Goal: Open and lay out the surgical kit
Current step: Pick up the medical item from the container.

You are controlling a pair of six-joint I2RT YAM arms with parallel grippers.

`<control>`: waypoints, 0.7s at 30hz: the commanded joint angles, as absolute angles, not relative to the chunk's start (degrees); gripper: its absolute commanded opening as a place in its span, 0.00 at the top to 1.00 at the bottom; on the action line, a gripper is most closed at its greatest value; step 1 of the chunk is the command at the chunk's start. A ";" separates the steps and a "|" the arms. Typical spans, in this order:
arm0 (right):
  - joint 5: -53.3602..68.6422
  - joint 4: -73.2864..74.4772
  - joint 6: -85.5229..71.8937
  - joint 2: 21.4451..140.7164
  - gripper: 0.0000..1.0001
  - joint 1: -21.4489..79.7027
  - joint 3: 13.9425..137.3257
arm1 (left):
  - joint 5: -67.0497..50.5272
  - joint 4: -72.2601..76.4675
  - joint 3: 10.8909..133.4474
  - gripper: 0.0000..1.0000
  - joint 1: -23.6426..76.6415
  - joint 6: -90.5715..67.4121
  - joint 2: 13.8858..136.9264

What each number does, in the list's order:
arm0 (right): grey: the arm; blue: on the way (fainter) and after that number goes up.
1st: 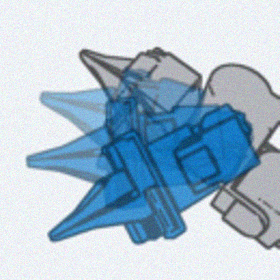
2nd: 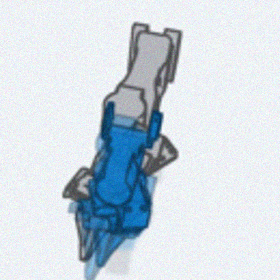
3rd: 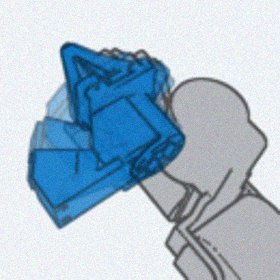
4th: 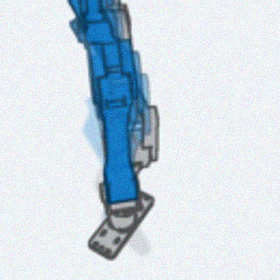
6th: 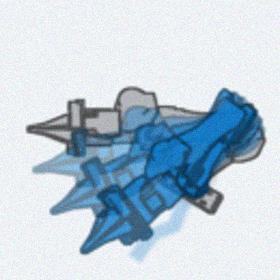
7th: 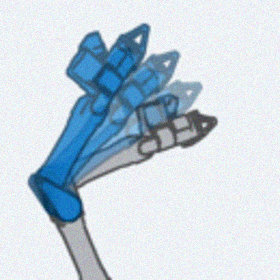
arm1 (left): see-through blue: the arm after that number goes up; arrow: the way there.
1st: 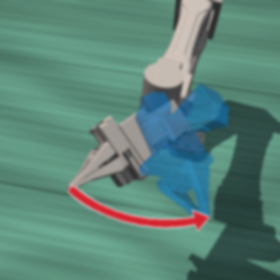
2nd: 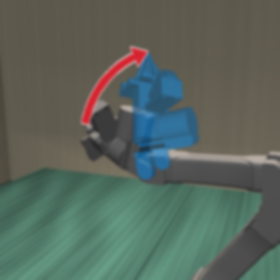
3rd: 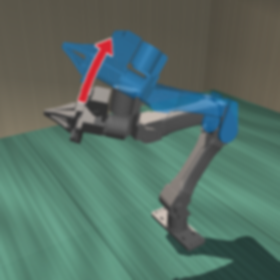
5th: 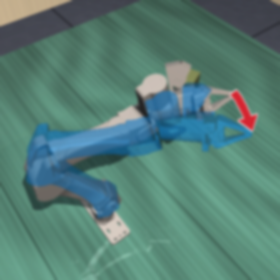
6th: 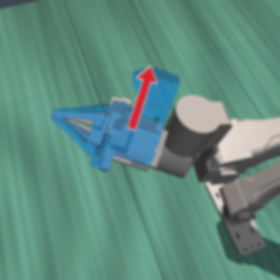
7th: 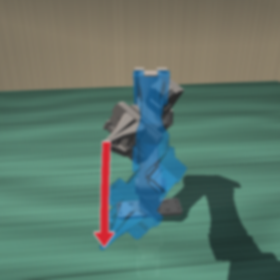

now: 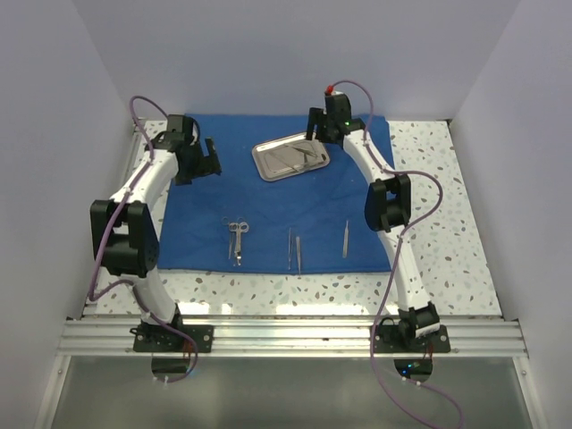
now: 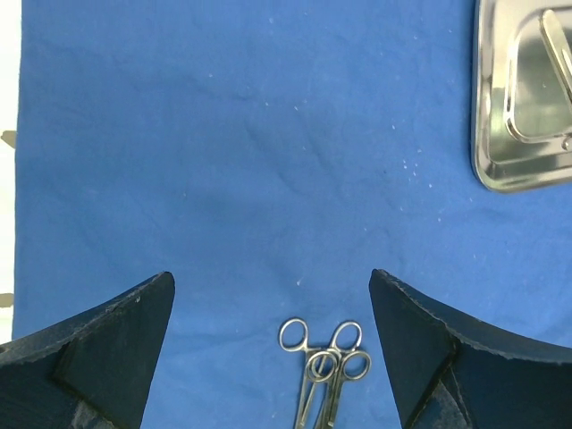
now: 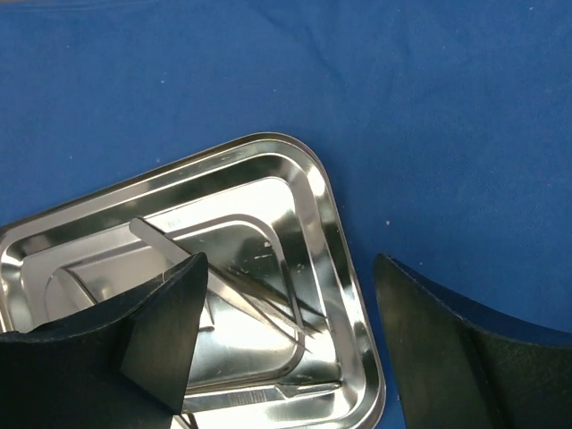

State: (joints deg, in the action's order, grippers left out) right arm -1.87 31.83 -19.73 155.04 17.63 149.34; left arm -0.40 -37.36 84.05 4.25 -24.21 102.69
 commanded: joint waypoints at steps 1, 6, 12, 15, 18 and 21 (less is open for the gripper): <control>1.65 28.48 -19.33 156.27 0.22 17.75 151.17 | 1.49 -38.32 87.97 0.06 3.96 -22.59 104.84; 5.97 27.77 -19.77 156.53 0.22 18.37 149.50 | 1.14 -39.20 89.82 0.06 3.96 -21.80 106.87; 5.63 27.86 -18.90 155.57 0.23 19.16 149.50 | 0.44 -39.29 90.26 0.06 3.96 -21.27 108.19; 3.43 27.95 -18.20 154.25 0.24 19.34 149.85 | 0.35 -39.29 90.09 0.06 3.87 -21.01 108.19; 1.85 27.60 -17.32 152.67 0.24 19.51 150.03 | 0.26 -38.94 89.83 0.06 3.87 -20.83 108.02; 1.58 27.07 -16.62 151.44 0.25 20.21 150.12 | 0.26 -38.67 89.39 0.06 3.87 -20.74 108.11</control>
